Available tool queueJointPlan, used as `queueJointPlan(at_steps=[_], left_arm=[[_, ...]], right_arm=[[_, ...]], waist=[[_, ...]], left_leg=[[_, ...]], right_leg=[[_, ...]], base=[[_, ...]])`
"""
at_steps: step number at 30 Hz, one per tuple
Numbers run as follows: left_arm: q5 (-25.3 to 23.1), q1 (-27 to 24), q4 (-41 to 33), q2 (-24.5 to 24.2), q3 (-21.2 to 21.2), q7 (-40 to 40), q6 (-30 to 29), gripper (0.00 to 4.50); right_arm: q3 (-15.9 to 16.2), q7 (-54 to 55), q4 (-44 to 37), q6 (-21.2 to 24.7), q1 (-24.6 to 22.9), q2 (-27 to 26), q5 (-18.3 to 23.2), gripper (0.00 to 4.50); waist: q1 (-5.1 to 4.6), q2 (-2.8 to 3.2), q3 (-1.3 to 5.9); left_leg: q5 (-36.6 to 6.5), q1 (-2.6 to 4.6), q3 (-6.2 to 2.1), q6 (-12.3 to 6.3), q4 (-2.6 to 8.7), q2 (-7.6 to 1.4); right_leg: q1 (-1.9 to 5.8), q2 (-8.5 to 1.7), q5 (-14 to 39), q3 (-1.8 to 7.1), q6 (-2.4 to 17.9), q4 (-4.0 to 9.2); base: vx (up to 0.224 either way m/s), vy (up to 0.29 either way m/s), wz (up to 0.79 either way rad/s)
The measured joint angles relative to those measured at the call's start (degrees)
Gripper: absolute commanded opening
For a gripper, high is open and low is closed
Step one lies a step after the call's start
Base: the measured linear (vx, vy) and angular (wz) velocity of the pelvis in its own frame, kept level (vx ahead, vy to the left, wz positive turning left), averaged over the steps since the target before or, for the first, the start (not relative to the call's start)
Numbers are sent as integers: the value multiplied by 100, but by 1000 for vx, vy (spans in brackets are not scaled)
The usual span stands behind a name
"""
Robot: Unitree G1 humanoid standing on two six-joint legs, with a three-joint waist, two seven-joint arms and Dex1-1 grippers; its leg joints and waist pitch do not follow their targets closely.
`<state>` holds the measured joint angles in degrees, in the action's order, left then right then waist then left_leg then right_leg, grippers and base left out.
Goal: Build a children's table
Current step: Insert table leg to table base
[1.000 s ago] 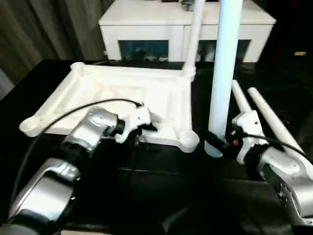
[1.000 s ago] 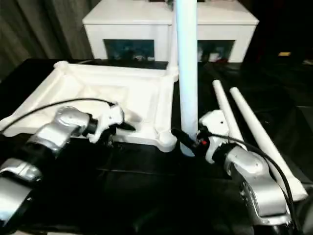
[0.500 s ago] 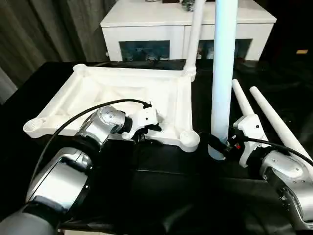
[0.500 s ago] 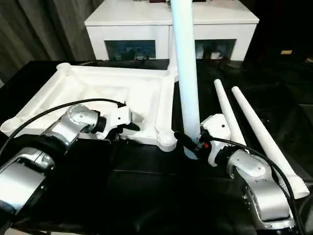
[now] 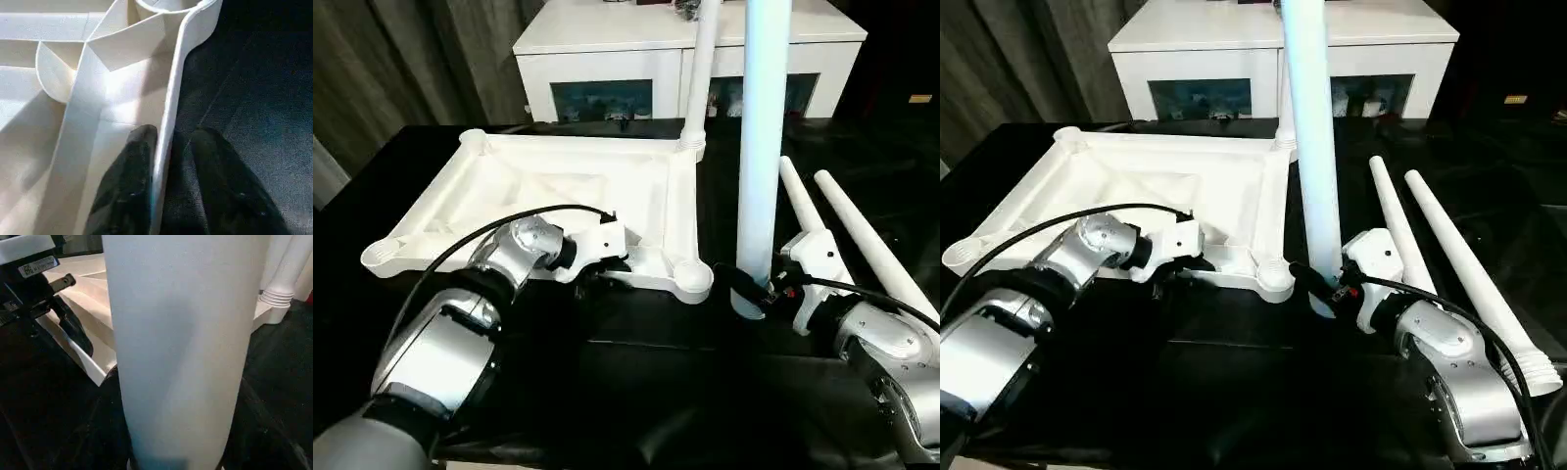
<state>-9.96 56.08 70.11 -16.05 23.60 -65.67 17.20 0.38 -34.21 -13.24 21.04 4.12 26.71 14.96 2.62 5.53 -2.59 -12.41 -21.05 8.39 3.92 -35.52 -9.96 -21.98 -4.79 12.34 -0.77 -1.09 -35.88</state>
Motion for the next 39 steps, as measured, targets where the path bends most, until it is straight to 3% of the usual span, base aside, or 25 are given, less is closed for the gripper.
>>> queueJointPlan(at_steps=[7, 10, 12, 19, 23, 24, 27, 30, 32, 36, 39], left_arm=[[-50, 52, 95, 2, -22, -57, 24, 67], [-48, 77, 96, -4, -67, -174, -189, 60], [-38, 55, 93, -9, -124, -279, -332, 30], [191, -550, -586, -152, -360, -407, -538, 7], [334, -1179, -1515, -261, -451, -296, -882, 2], [343, -1540, -2075, -356, -499, -168, -1170, 2], [353, -2282, -3296, -446, -646, 163, -1824, 2], [424, -2992, -4514, -462, -844, 367, -2411, 2], [523, -3218, -4930, -411, -911, 427, -2629, 2], [500, -3796, -6226, -192, -929, 924, -3632, 2], [449, -3927, -6652, -141, -793, 1084, -3989, 2]], right_arm=[[8, 5, -7, -19, -1, -11, -14, 189], [22, 17, -7, -40, 2, -42, -64, 189], [21, 70, -6, -54, 4, -94, -103, 189], [-6, 357, -2, -63, 73, -308, -101, 189], [-15, 381, 43, -62, 131, -382, -97, 189], [10, 382, 111, -61, 212, -435, -99, 189], [-3, 408, 216, -58, 340, -501, -98, 189], [-9, 519, 306, -26, 399, -586, -95, 189], [-42, 580, 392, 18, 468, -624, -82, 189], [-321, 689, 533, 569, 773, -1028, 508, 189], [-319, 463, 649, 789, 957, -1053, 821, 189]], waist=[[-36, 1, 0], [-48, 7, 4], [-62, 13, 8], [-91, 45, 38], [-90, 31, 95], [-119, -15, 96], [-164, -34, 122], [-229, -86, 106], [-228, -121, 84], [-200, -194, 62], [-144, -252, 62]], left_leg=[[-4, -3, 1, -7, 5, 0], [-9, -4, 5, -14, 7, 0], [-11, -4, 9, -18, 10, 1], [-9, 12, 30, -23, 64, 6], [6, 19, 43, -48, 82, 6], [6, 24, 58, -48, 99, 5], [-3, 68, 79, -32, 114, 4], [-12, 85, 99, -18, 128, 3], [-12, 83, 110, -18, 131, 3], [-10, 67, 125, -20, 132, 0], [-5, 54, 129, -31, 131, -1]], right_leg=[[0, 0, 0, -1, 0, 14], [1, -1, 0, -1, 0, 22], [1, -3, 0, 0, 0, 27], [32, -9, 0, 5, 0, 69], [30, -11, 2, 6, 0, 80], [23, -14, 1, 10, 0, 85], [43, -27, 3, 7, -2, 84], [45, -35, 7, 9, -10, 88], [42, -41, 8, 7, -11, 89], [12, -48, 7, 5, -10, 90], [3, -48, 7, 4, -9, 100]], base=[[0, 0, 0], [0, 0, 0], [0, 0, 0], [0, 0, 0], [0, 0, 0], [0, 0, 0], [0, 0, 0], [0, 0, 0], [0, 0, 0], [0, 0, 0], [0, 0, 0]])
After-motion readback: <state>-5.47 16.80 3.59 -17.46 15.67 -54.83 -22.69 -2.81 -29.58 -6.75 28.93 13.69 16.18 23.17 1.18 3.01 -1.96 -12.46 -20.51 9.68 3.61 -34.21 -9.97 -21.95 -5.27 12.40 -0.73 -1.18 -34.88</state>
